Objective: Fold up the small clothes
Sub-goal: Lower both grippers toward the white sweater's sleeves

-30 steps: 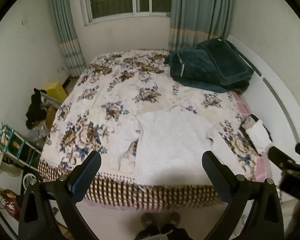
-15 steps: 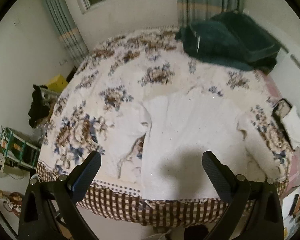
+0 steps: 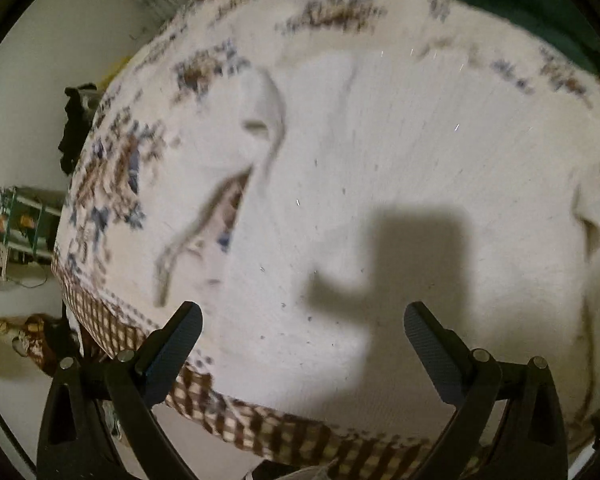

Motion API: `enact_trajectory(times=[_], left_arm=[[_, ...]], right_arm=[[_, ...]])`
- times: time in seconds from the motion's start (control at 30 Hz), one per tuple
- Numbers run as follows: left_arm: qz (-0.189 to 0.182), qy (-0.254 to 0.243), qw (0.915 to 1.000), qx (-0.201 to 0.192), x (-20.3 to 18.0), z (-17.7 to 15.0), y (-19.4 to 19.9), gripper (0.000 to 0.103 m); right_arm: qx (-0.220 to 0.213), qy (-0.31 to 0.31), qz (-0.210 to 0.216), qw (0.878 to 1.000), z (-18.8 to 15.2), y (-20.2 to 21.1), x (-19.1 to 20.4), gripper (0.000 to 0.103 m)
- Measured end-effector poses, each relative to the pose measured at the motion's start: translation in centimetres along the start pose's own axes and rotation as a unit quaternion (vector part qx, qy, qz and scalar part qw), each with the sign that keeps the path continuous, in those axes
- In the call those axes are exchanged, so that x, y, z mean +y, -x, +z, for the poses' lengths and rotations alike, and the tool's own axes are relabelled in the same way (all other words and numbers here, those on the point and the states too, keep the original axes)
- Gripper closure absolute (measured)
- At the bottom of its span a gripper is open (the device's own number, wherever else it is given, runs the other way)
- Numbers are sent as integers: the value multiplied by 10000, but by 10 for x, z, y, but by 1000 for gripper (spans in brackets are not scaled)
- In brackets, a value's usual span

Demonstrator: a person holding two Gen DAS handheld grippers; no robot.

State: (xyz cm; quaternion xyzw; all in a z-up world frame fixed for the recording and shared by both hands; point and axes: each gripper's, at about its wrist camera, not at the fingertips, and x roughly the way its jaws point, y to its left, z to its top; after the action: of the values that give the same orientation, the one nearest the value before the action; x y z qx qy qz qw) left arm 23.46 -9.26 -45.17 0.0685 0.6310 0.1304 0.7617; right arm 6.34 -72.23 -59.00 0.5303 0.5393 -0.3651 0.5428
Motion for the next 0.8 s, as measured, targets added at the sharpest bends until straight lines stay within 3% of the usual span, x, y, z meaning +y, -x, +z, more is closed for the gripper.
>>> enact_trajectory(times=[0.07, 0.1, 0.17, 0.27, 0.43, 0.5, 0.63, 0.67, 0.8], left_arm=[[89, -96, 9999, 25, -13, 0, -18, 0], [99, -132, 9999, 23, -19, 1, -25, 0], [92, -179, 9998, 19, -25, 1, -35, 0], [-44, -171, 9998, 27, -34, 6, -46, 0], [-376, -333, 9987, -88, -53, 16, -57, 0], [-422, -416, 9981, -140, -60, 17, -60, 0], [-483, -481, 9976, -117, -66, 16, -68, 0], [-490, -484, 9976, -117, -65, 16, -69, 0], [-456, -474, 9978, -79, -62, 16, -76, 0]], right_arm=[[-134, 18, 23, 9999, 5, -14, 0, 30], [-281, 186, -92, 9994, 6, -14, 3, 39], [-417, 543, -204, 9974, 9, -10, 7, 96], [-619, 735, -142, 9953, 22, 12, 0, 96], [-1474, 995, -497, 9828, 74, 47, -13, 96], [-1417, 1042, -304, 9839, 98, 36, -18, 92], [-1097, 463, 84, 9929, 110, 14, -44, 41], [-1099, 281, 210, 9933, 106, 11, -54, 35], [-824, -507, 579, 9936, 91, -22, -90, 35]])
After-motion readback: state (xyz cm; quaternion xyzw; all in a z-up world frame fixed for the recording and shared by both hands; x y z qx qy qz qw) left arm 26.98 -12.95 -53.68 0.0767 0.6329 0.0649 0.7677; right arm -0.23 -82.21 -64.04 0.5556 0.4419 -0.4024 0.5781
